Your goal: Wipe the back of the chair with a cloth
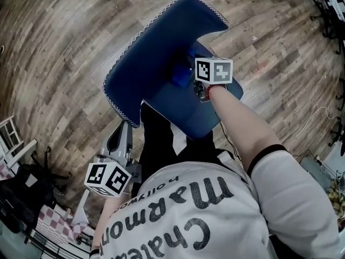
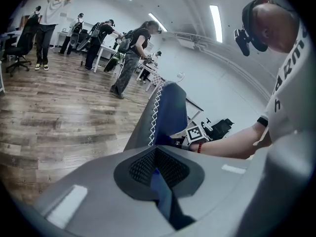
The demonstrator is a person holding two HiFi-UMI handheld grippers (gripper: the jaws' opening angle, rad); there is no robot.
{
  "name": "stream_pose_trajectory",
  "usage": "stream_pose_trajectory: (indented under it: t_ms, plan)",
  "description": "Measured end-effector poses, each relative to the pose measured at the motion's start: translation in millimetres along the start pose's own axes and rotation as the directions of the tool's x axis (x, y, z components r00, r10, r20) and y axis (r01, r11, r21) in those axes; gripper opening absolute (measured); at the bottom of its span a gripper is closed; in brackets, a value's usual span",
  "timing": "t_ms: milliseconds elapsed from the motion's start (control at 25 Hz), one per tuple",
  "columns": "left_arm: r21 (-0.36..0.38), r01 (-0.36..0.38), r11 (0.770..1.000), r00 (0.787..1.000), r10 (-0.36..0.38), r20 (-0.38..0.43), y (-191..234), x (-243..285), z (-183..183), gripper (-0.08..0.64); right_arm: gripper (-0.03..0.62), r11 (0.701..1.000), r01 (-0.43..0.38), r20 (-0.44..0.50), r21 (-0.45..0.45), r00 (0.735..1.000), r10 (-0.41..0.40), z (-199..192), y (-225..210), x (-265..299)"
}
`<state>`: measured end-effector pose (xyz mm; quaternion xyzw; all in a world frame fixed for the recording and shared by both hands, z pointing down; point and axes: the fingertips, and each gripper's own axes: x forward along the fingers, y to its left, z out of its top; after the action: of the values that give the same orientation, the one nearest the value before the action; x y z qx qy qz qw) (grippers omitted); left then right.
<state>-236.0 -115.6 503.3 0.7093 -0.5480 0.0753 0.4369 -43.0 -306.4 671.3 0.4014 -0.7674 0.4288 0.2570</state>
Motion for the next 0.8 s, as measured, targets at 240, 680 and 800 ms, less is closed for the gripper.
stream_pose_trajectory:
  t_ms: [240, 680, 800]
  plan:
    - [0.016, -0.014, 1.0, 1.0, 0.015, -0.016, -1, -2, 4, 0.009, 0.064, 0.988, 0.091, 0.1, 0.121, 0.99, -0.104, 32, -47, -13]
    - [0.043, 0.002, 0.999, 0.999, -0.004, 0.05, -24, -4, 25, 0.009, 0.064, 0.965, 0.094, 0.336, 0.243, 0.925, -0.175, 81, -89, -100]
    - [0.072, 0.022, 0.997, 0.998, -0.026, 0.053, -50, 4, 25, 0.009, 0.064, 0.983, 0.054, 0.43, 0.175, 0.894, -0.125, 99, -83, -150]
